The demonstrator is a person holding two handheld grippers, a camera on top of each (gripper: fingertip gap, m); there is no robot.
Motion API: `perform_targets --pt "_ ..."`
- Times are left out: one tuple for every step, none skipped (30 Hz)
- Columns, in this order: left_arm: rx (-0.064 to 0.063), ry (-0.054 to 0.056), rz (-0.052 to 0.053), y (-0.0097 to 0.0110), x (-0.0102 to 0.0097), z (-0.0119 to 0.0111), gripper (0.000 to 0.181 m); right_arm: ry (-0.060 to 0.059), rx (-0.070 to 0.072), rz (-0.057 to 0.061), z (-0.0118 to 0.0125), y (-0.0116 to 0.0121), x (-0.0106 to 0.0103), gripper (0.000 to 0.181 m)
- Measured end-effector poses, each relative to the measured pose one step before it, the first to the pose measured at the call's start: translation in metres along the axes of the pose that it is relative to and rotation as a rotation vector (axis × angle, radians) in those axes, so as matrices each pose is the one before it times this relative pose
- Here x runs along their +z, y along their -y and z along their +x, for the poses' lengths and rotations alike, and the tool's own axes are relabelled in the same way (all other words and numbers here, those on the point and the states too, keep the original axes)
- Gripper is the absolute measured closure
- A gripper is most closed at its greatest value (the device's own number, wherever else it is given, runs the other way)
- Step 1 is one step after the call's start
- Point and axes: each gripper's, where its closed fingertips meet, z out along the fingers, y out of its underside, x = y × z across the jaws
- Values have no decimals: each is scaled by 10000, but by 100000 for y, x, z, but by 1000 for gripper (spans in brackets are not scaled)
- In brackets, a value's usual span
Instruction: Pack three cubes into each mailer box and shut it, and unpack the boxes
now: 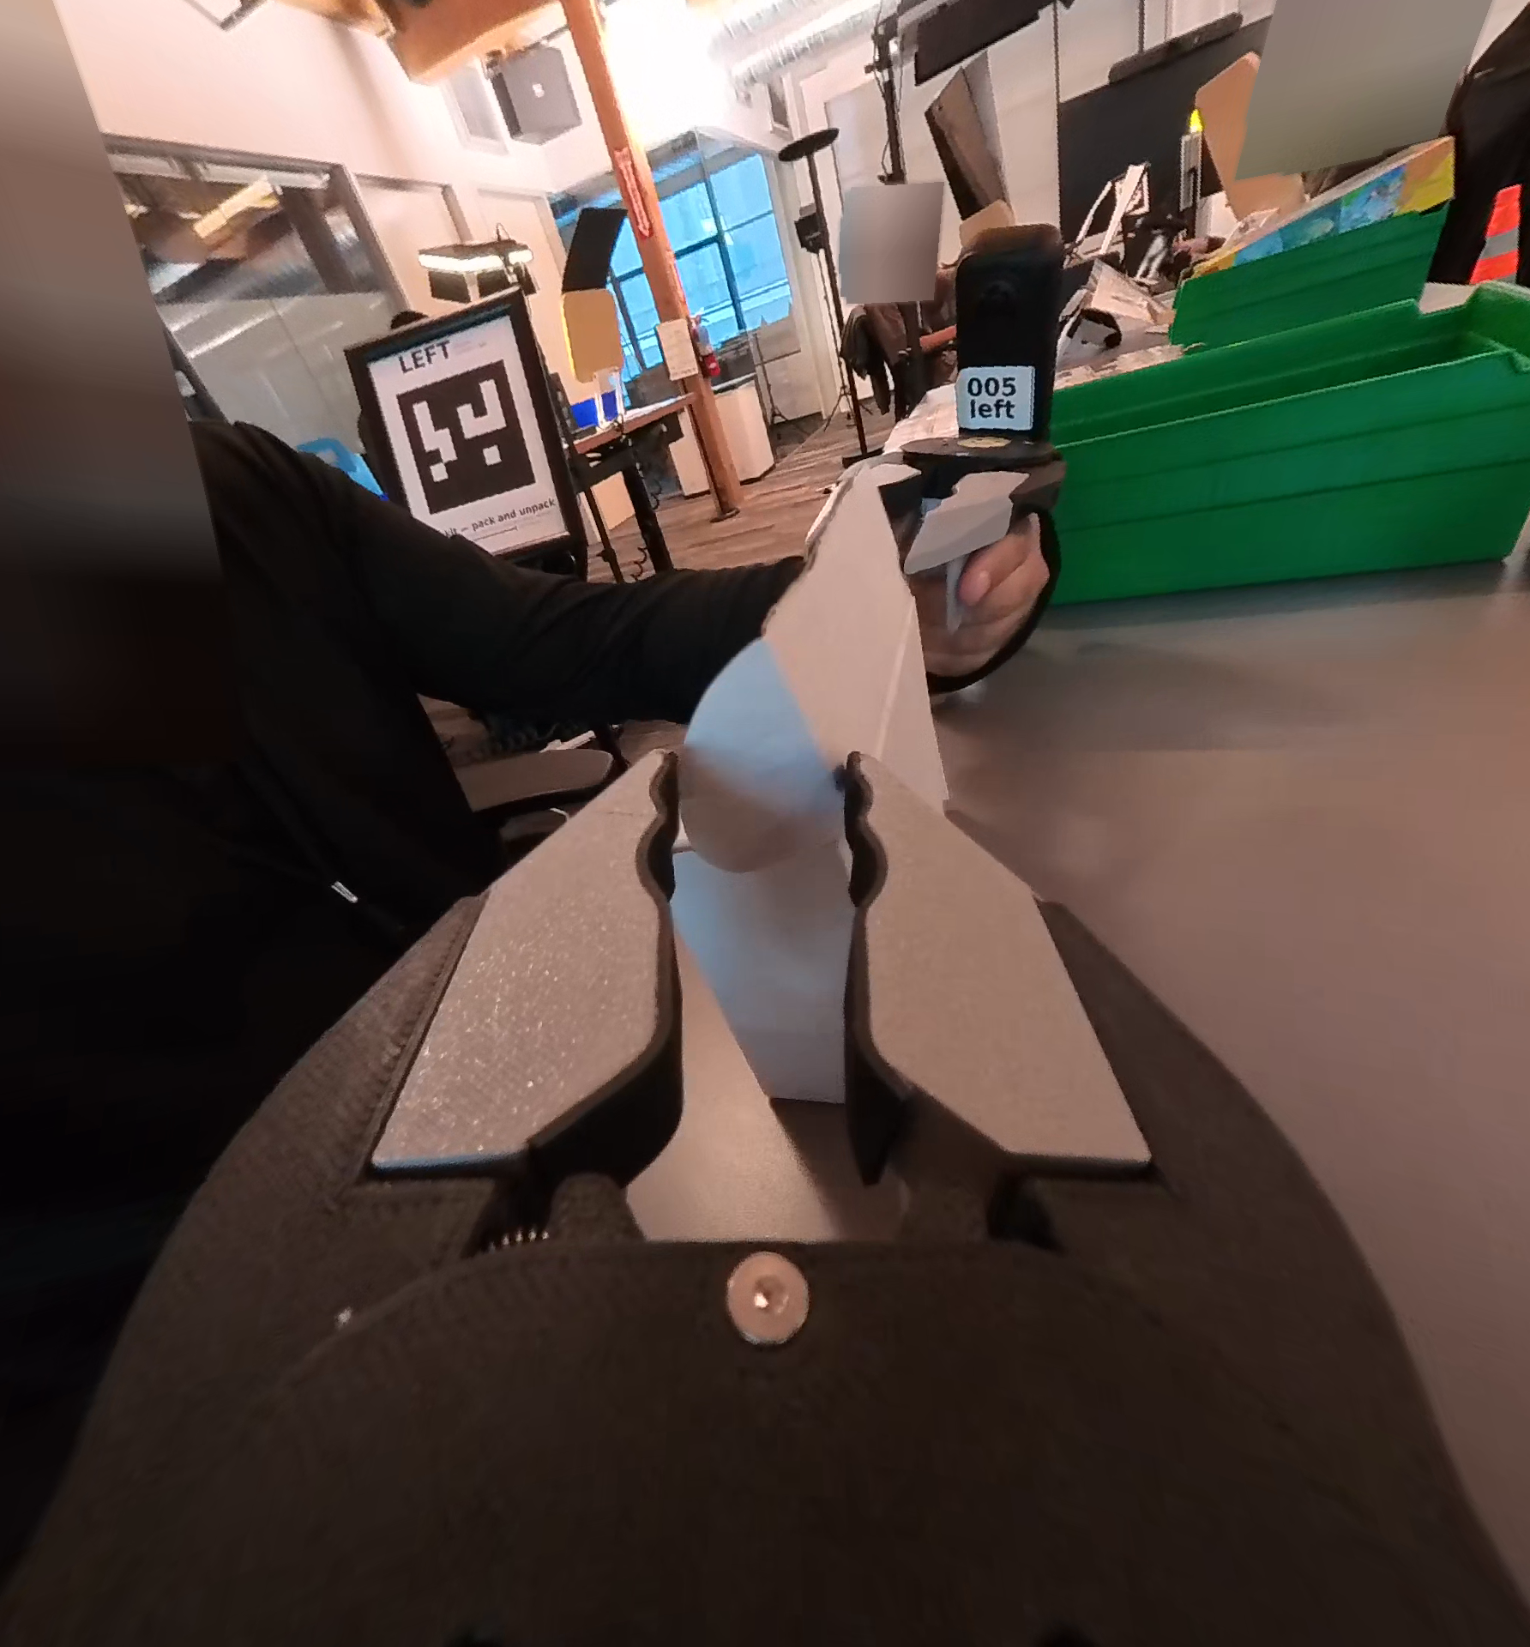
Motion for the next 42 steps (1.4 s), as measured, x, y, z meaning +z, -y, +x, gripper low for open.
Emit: perform_targets --pt "48 56 -12 30 90 -38 145 -63 -57 -9 25 32 30 147" --pt "60 158 -27 50 115 -153 145 -107 -68 0 69 69 9 147" --pt "54 273 -48 103 148 -324 145 -184 -37 23 198 123 6 147" --pt "32 279 -46 132 188 -299 145 -187 8 28 237 126 -7 148" --pt "-19 216 -42 164 236 -162 145 -125 37 29 148 122 7 148" --pt "-69 257 -42 187 264 -191 146 -111 43 33 130 109 25 148" --pt "-116 322 -62 173 313 -277 146 -137 31 42 170 121 39 149" --pt "-148 257 -44 195 349 -134 146 -166 3 43 224 122 61 151" --pt "-112 127 -7 212 366 95 146 -97 -11 21 111 105 55 153" --pt "-19 53 24 208 378 234 146 -28 -43 -19 -14 55 51 155" --pt "75 -16 -58 64 355 333 146 -6 -100 -36 -71 25 8 158" --pt "144 32 -149 -118 292 212 146 12 -122 -30 -119 2 -27 159" --pt "76 153 -195 -219 198 -94 146 -22 -64 -20 -21 -2 -53 160" --pt "-26 198 -127 -183 89 -294 146 -52 23 -6 74 -6 -55 159" --pt "-102 104 6 -16 12 -265 146 -13 73 3 56 -5 -16 158" --pt "-136 -3 58 45 -33 -134 147 43 71 7 -27 2 23 157" --pt "-86 15 61 67 -76 -146 147 56 59 1 -68 -13 55 156" --pt "-42 79 29 49 -69 -198 147 14 39 -5 -5 -3 72 156" --pt "-14 70 10 34 -58 -132 147 -10 18 -7 -1 -7 73 156" --pt "-23 21 -1 18 -24 -12 147 -17 0 -12 1 1 56 156" --pt "-42 104 -25 20 31 -85 147 -46 -19 -12 44 -13 43 156" --pt "-72 276 -18 60 80 -294 147 -62 -15 -7 63 13 23 156" --pt "-155 373 -38 56 91 -415 147 -47 -14 -7 43 3 10 156" --pt "-80 201 -61 53 107 -59 147 -8 -25 -3 -11 5 -22 157" --pt "242 66 -94 -12 77 270 147 22 -9 -6 -35 -2 -39 157" --pt "445 297 -239 -236 72 -65 147 -16 10 -25 39 -38 3 157" --pt "440 445 -296 -369 103 -371 148 -93 -7 -34 156 -59 46 157" --pt "366 254 -91 -77 65 -107 148 -35 -35 -19 48 -30 44 157" --pt "317 32 -123 -74 1 243 148 75 -26 -22 -141 -12 20 157" --pt "423 -50 -64 -44 -65 353 148 92 -24 -13 -185 13 -17 157" --pt "336 -57 -11 15 -106 312 148 53 -28 -9 -122 2 16 157" --pt "161 -38 -26 -3 -118 165 148 54 -1 -6 -94 -10 33 156" --pt "142 -110 -2 18 -126 237 148 123 26 -7 -190 4 36 154" --pt "274 -137 24 36 -147 352 147 157 38 -21 -223 -32 -11 153" --pt "385 -46 15 2 -126 304 148 91 37 -38 -121 -65 -29 151" --pt "446 42 -10 -32 -72 204 147 31 9 -42 -54 -81 -49 150" --pt "498 42 1 2 -48 254 147 40 -28 -46 -103 -74 -61 149" --pt "443 1 23 46 -54 330 147 55 -46 -64 -176 -93 -46 148" --pt "251 42 -20 14 -16 139 147 -15 -66 -67 -91 -72 -40 147" --pt "32 87 -59 -29 37 -68 147 -111 -79 -47 65 -41 -43 148" --pt "-83 69 -41 -30 50 -129 147 -99 -39 -28 88 -29 -43 148" --pt "-123 57 -16 -26 94 -157 148 -62 6 -24 59 -24 -74 147"
